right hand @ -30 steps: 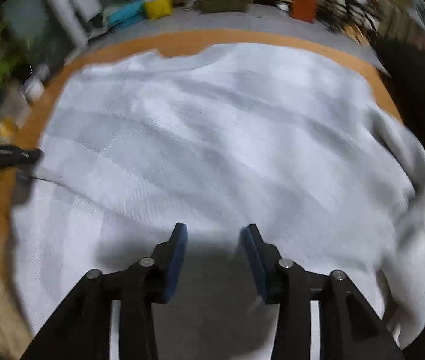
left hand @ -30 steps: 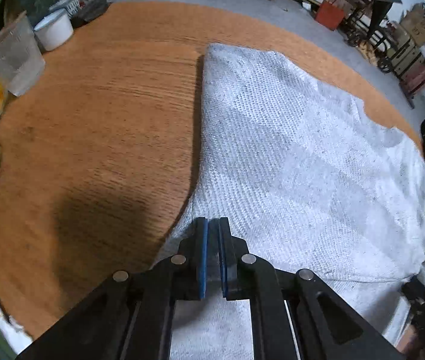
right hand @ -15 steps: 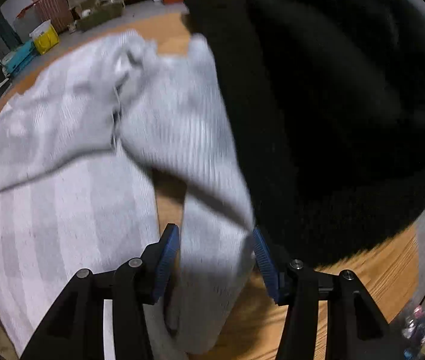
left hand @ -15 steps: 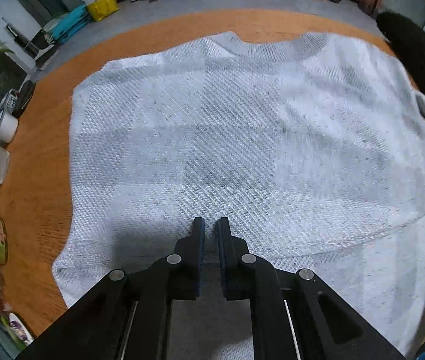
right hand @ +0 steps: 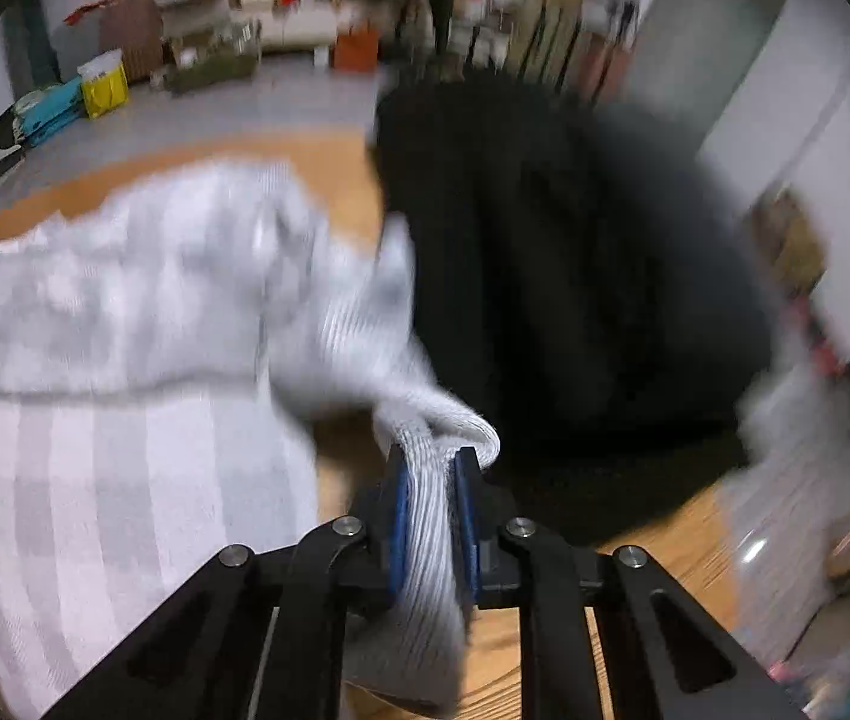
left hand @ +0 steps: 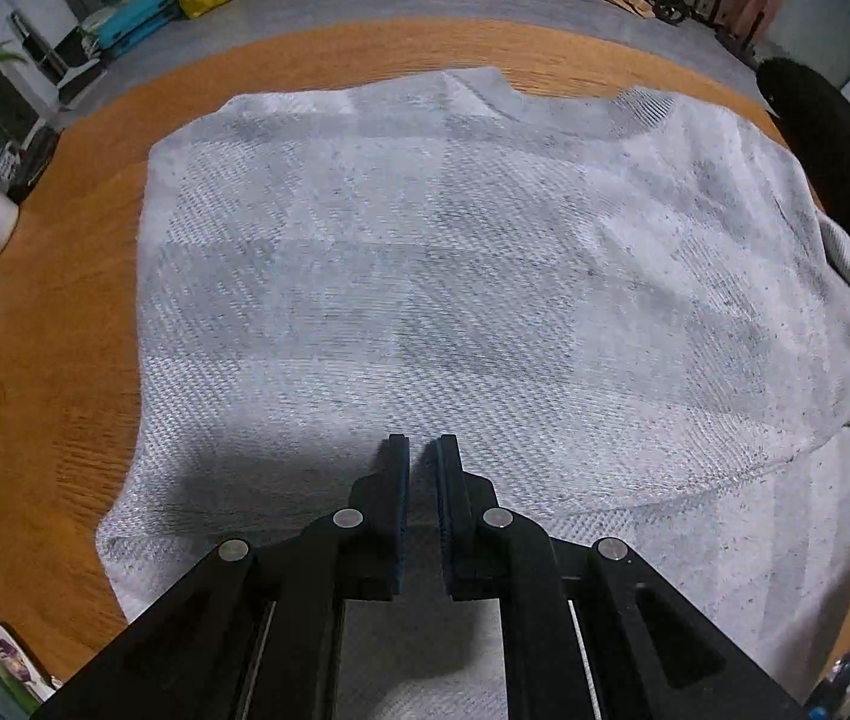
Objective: Fold clothes
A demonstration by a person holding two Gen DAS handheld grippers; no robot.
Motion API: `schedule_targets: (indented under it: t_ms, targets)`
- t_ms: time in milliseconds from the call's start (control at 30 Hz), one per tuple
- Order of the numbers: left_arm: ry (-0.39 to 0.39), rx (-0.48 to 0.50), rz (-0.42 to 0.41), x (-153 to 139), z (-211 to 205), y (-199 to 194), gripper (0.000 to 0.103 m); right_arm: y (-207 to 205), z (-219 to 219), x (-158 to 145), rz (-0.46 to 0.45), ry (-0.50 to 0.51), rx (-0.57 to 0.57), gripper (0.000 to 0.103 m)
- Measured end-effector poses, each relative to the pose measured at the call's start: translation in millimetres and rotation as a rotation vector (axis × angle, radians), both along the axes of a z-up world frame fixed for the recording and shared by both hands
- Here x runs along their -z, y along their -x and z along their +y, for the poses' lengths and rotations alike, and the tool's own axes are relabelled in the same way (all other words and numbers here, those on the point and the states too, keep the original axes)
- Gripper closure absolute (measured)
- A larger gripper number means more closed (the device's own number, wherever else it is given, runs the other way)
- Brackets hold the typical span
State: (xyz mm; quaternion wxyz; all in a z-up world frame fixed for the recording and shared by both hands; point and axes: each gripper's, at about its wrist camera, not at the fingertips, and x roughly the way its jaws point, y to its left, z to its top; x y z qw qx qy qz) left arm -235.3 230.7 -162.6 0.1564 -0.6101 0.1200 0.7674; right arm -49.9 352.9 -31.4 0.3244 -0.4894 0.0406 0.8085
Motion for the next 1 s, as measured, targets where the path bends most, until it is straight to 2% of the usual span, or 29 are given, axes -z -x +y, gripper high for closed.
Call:
schedule_targets:
  t_ms: [67,100,133,167,233,267,300,367,433,500,567,633,667,700,767,833,867,933,1000]
  targets:
    - [-0.009,-0.028,-0.004,4,-10,8,0.094,10,-10,-46,0.091,-0.039,-0.040,0.088]
    - [-0.016,-0.043,-0.007,6,-16,12,0.094,18,-20,-64,0.146,-0.029,-0.089,0.089]
    - [-0.030,-0.060,-0.014,8,-23,16,0.094,30,-37,-85,0.211,-0.005,-0.166,0.095]
    - [-0.044,-0.076,-0.021,11,-29,21,0.094,41,-52,-99,0.261,0.023,-0.238,0.094]
    - [-0.069,-0.106,-0.031,15,-42,30,0.094,60,-89,-109,0.299,0.100,-0.399,0.075]
    - [-0.080,-0.120,-0.035,17,-47,34,0.094,69,-110,-113,0.314,0.140,-0.486,0.046]
    - [-0.091,-0.133,-0.039,19,-53,37,0.094,77,-129,-114,0.312,0.157,-0.552,0.035]
    - [-0.116,-0.139,-0.049,21,-60,40,0.094,88,-151,-99,0.235,0.107,-0.592,0.038]
    - [-0.158,-0.121,-0.057,21,-62,42,0.094,93,-147,-74,0.143,0.083,-0.571,0.038]
    - [-0.218,-0.055,-0.062,14,-55,35,0.094,79,-115,-41,0.077,0.127,-0.469,0.038]
    - [-0.263,0.060,-0.064,7,-36,20,0.094,63,-75,-5,0.044,0.230,-0.318,0.038]
    - [-0.268,0.232,-0.070,2,-4,-6,0.094,45,-25,26,0.036,0.370,-0.153,0.041]
    - [-0.245,0.307,-0.063,8,24,-6,0.094,35,-5,41,0.037,0.437,-0.088,0.043]
    - [-0.221,0.368,-0.046,5,41,-26,0.094,24,16,59,0.039,0.516,-0.022,0.045]
    - [-0.142,0.550,-0.005,-5,65,-86,0.094,5,39,88,0.067,0.643,0.064,0.049]
    - [-0.077,0.678,0.006,14,94,-125,0.094,-15,55,110,0.099,0.746,0.113,0.050]
    - [-0.039,0.722,0.008,14,99,-154,0.094,-24,58,118,0.104,0.768,0.118,0.050]
    - [0.014,0.764,0.064,27,106,-178,0.094,-38,58,129,0.092,0.776,0.097,0.050]
    - [0.073,0.789,0.116,38,109,-184,0.094,-50,54,134,0.082,0.765,0.050,0.050]
